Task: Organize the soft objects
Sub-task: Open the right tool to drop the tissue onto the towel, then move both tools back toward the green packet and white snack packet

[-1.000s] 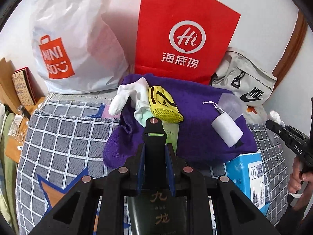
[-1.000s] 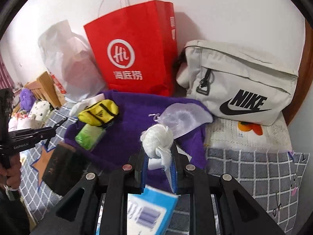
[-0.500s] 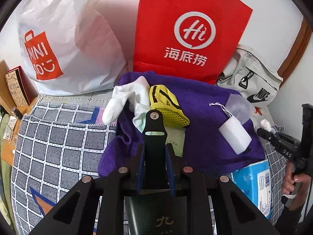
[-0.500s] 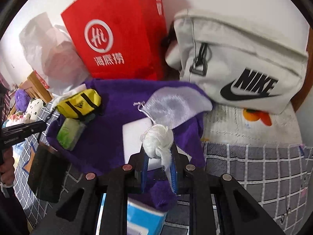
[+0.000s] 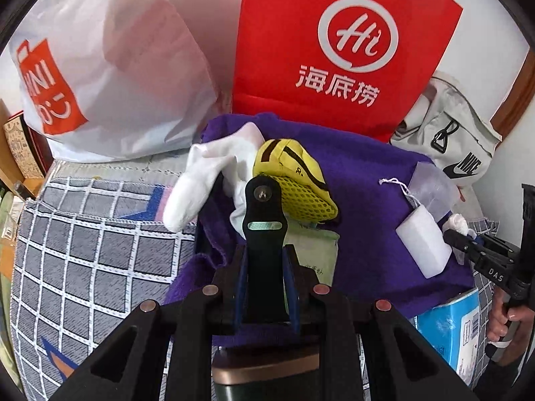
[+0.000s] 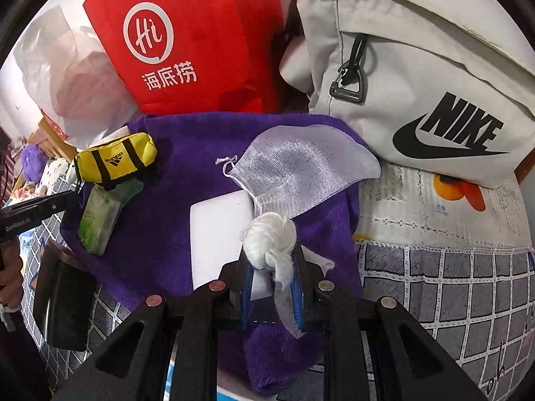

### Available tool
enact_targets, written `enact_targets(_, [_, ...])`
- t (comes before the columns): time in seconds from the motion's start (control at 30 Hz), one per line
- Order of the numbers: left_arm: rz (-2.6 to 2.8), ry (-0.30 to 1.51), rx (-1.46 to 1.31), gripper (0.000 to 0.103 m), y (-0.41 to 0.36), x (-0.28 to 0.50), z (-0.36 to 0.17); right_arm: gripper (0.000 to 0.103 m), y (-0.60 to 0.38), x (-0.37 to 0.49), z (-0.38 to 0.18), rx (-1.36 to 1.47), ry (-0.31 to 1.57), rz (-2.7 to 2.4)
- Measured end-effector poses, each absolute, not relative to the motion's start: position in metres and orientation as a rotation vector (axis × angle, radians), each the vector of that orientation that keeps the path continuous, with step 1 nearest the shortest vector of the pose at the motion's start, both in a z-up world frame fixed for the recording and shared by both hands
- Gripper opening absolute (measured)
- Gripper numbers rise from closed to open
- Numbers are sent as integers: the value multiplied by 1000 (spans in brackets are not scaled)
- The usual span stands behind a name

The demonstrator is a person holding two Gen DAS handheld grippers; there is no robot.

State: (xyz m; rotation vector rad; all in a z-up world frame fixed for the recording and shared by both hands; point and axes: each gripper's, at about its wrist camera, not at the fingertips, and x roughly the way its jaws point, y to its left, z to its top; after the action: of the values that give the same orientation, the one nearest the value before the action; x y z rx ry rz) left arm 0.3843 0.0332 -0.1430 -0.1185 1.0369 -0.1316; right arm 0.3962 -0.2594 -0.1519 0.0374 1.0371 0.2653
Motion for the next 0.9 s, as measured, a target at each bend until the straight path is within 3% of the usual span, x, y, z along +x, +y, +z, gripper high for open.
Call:
enact_targets(0.17, [-158,1064,-152,20,35,386,-148,27,-258,398,-147,31,1025,292])
enact_targets(0.23, [-161,1067,-152,20,34,386,-149,37,-258,397,-146,36,1021,298])
enact_targets(0.4, [-164,1079,-162,21,36,385,-148,48,-257,394,-140,40,1009,312])
enact_targets(0.53, [-170,1081,-180,37,38,380,-143,64,-256,387,-129,29,976,310])
enact_targets(0.63, [-171,1070,-186,41,39,372,-136,75,-252,379,-119,8,947,307])
enact_targets(0.9, [-161,1040,-191,43,44,342,-115,78,-242,348,-96,-26,897,306])
